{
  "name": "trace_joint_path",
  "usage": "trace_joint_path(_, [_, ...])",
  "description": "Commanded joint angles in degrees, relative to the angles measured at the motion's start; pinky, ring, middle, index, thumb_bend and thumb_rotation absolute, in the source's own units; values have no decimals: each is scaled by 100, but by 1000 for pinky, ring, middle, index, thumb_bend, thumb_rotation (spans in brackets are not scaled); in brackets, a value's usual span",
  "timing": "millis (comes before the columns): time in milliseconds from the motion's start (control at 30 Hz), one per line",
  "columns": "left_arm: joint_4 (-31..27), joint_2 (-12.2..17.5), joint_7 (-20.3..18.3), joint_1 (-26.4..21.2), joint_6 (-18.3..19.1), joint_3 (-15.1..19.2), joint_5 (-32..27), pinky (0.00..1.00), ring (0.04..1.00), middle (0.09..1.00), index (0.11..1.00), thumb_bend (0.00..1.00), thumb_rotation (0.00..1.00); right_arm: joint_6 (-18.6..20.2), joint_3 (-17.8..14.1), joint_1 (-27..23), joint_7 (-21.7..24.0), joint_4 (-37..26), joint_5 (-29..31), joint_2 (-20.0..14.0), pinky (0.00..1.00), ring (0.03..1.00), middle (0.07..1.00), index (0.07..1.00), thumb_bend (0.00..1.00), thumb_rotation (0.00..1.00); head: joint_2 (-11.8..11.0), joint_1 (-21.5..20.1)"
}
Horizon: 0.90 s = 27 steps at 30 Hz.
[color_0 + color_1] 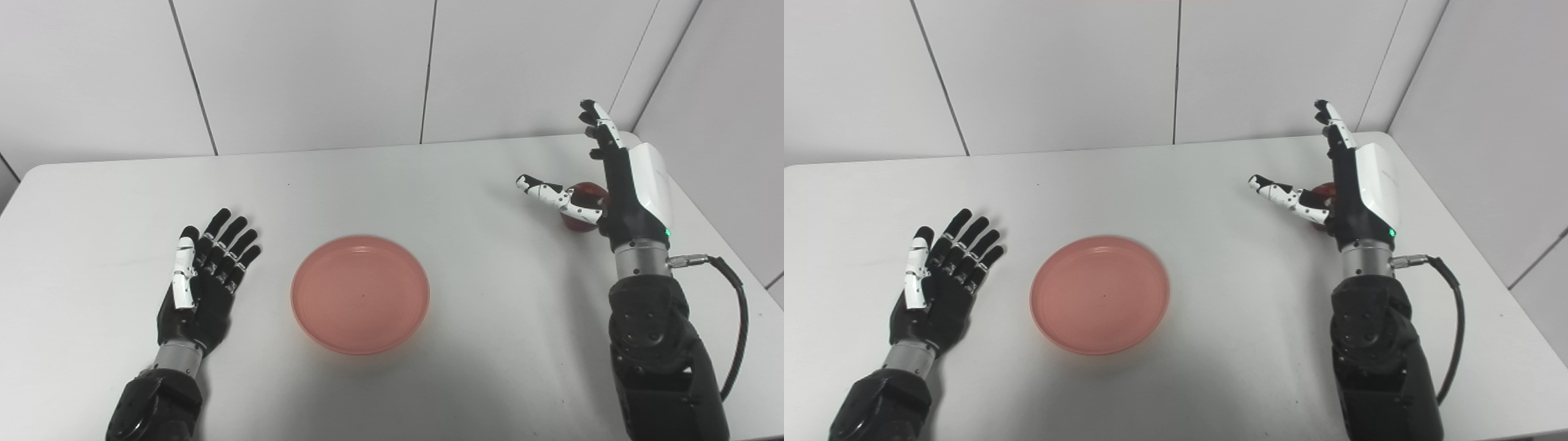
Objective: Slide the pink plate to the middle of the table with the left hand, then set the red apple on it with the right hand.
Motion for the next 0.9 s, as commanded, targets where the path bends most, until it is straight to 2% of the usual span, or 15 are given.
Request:
trace_joint_path(0, [68,73,-18,-93,-84,15,-19,900,882,887,885,411,1000,168,-118,-263,43,-90,-82,-189,771,863,886,905,953,457,6,1])
trace_joint_path(200, [82,88,-1,-94,-126,17,6,898,879,884,879,417,1000,160,-219,-189,33,82,-41,-340,770,864,891,911,968,460,6,17])
trace_joint_path(467, [162,109,-61,-97,-189,51,-94,914,894,897,886,417,1000,265,-267,-148,70,234,-209,-457,733,838,905,918,986,461,-22,-209])
trace_joint_path(567, [183,117,-71,-88,-202,32,-93,917,892,895,885,421,1000,177,-320,-116,16,356,-141,-543,721,831,913,921,994,432,-27,-227])
trace_joint_path(867, [233,117,-72,-67,-245,27,-54,913,887,890,884,423,1000,145,-294,-106,-36,802,-123,-744,775,873,913,929,1000,421,-28,-304])
